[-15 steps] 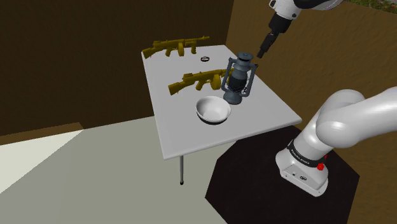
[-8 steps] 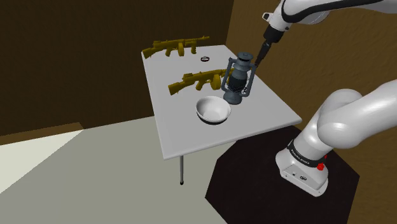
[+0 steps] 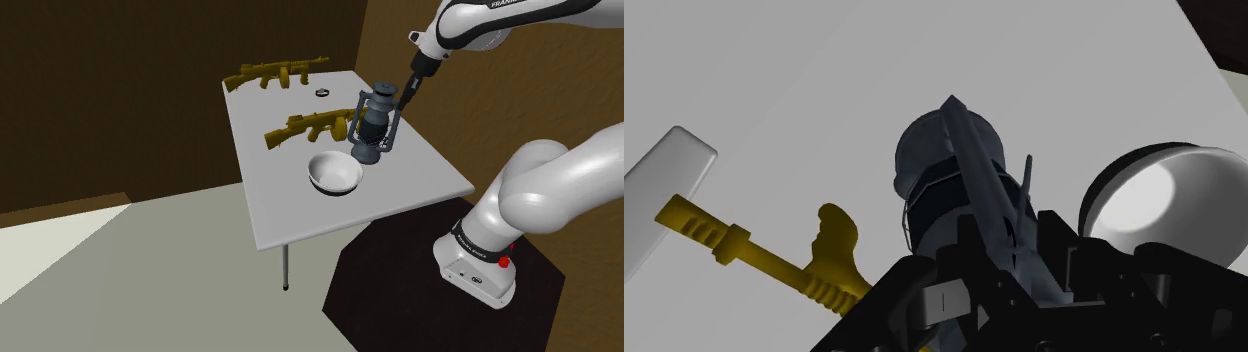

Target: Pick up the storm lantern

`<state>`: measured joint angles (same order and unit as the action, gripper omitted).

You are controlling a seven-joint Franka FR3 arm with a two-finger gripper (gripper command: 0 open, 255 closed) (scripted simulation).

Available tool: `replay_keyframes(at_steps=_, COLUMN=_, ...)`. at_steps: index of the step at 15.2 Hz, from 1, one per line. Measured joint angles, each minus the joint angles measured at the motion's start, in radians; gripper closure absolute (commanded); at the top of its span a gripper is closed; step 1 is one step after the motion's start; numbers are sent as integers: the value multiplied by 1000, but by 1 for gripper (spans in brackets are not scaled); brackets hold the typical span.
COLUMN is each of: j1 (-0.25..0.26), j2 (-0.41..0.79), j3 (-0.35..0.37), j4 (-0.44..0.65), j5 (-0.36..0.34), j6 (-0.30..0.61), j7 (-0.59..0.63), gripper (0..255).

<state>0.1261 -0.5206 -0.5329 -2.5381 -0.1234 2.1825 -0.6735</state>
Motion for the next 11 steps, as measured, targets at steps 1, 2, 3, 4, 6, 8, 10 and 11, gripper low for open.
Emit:
replay_keyframes(at_steps=1, j1=0, j2=0, j3=0, j4=0, j5=0, j6=1, j7=0, gripper=255)
replay_keyframes(at_steps=2, j1=0, j2=0, j3=0, j4=0, j5=0, j6=1, j7=0, gripper=255)
replay_keyframes(at_steps=3, j1=0, j2=0, j3=0, j4=0, j5=0, j6=1, j7=0, gripper=255)
replay_keyframes(at_steps=4, j1=0, j2=0, j3=0, j4=0, j5=0, j6=1, j7=0, gripper=255)
replay_keyframes(at_steps=6, j1=0, j2=0, j3=0, j4=0, j5=0, j6=1, j7=0, gripper=255)
replay_keyframes(at_steps=8, j1=0, j2=-1, j3=0, j4=-1, j5=0, j6=1, j7=-1, gripper=255)
replay_keyframes(at_steps=10, j1=-3, j2=-9, j3=4, j4=8, j5=-2, j6=-18, j7=2, gripper=255)
replay_keyframes(at_steps=11, j1=-3, j2=-12, j3=6, j4=16, j5=-1, j6=-29, j7=3, gripper=255)
